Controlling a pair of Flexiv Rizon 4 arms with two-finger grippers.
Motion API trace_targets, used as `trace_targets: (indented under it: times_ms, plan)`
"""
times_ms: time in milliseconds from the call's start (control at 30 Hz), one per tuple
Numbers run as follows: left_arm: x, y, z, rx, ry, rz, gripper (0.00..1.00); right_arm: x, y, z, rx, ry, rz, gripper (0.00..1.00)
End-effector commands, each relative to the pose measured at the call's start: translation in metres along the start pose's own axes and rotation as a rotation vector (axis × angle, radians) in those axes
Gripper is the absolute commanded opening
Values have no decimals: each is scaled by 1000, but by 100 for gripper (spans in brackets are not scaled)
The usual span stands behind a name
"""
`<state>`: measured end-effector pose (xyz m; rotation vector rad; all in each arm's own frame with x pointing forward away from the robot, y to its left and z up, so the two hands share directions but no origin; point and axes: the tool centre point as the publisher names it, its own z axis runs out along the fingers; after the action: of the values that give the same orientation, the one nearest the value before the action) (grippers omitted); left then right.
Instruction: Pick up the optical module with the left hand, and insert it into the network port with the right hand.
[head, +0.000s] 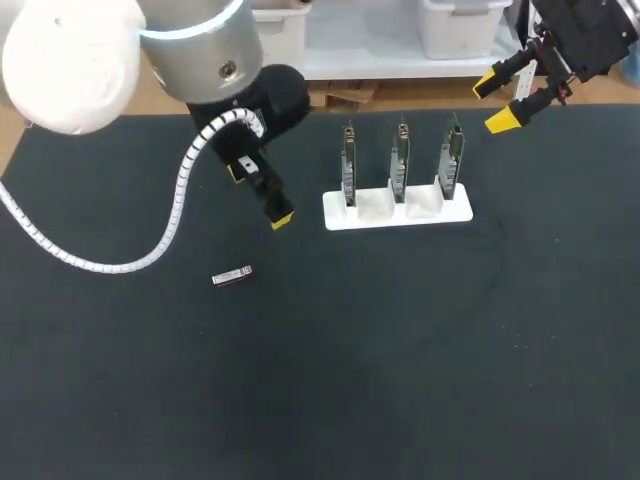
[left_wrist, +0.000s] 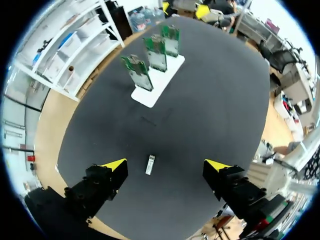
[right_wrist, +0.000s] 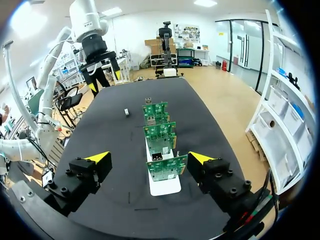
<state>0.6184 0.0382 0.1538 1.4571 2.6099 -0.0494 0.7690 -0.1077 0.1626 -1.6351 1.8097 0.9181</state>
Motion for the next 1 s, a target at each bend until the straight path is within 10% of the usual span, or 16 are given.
trace_targets:
  times_ms: [33,367,1000]
  plan:
    - [-2,11,10,38,109,31,100,0,1,0,4,0,0,100]
    - [21,15,36,116,217,60,100,0,1,0,4,0,0,100]
    - [25,14,42,131,171,50,100,0,1,0,4,0,0,100]
